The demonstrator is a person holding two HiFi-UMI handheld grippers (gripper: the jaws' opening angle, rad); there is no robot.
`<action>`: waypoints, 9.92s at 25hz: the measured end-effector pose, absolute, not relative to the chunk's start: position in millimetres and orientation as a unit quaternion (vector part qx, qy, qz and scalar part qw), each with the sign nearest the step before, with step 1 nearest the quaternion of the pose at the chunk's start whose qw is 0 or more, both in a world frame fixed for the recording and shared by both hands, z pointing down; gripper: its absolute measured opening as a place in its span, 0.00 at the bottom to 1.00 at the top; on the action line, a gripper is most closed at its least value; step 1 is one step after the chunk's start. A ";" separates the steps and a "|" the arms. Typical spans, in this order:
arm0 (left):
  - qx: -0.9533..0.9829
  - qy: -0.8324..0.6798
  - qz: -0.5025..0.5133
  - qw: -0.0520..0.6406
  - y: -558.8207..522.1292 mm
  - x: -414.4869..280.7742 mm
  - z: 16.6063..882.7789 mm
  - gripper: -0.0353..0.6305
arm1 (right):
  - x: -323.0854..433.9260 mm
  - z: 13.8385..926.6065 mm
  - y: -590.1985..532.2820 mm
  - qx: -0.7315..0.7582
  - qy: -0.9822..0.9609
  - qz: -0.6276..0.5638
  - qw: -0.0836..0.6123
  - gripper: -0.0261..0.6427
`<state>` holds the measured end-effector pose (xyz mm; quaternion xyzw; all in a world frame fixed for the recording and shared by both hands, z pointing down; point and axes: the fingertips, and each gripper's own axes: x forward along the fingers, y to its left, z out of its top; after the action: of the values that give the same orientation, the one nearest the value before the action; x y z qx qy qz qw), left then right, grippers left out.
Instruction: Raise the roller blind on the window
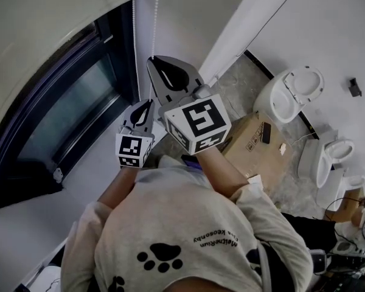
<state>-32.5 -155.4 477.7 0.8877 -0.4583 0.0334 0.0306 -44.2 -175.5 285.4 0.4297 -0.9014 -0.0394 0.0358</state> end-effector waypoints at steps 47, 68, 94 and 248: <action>0.927 -0.372 -0.037 0.010 -151.7 -62.1 259.1 0.19 | -50.7 344.1 -177.3 0.394 -0.918 -0.009 0.052 0.06; 0.891 -0.450 -0.017 -0.054 -191.9 -38.6 186.6 0.08 | -51.4 343.2 -178.4 0.400 -0.915 -0.026 0.054 0.06; 0.864 -0.501 -0.026 -0.048 -188.2 -49.2 259.6 0.07 | -52.1 415.0 -178.5 0.439 -0.894 -0.037 0.089 0.06; 0.912 -0.407 -0.021 -0.051 -205.6 -43.7 193.2 0.06 | -56.6 341.9 -204.0 0.421 -0.904 -0.049 0.048 0.06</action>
<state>-43.7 -205.6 193.2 0.9117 -0.4072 -0.0208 -0.0509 -56.6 -204.0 341.9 0.4210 -0.9045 -0.0485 0.0482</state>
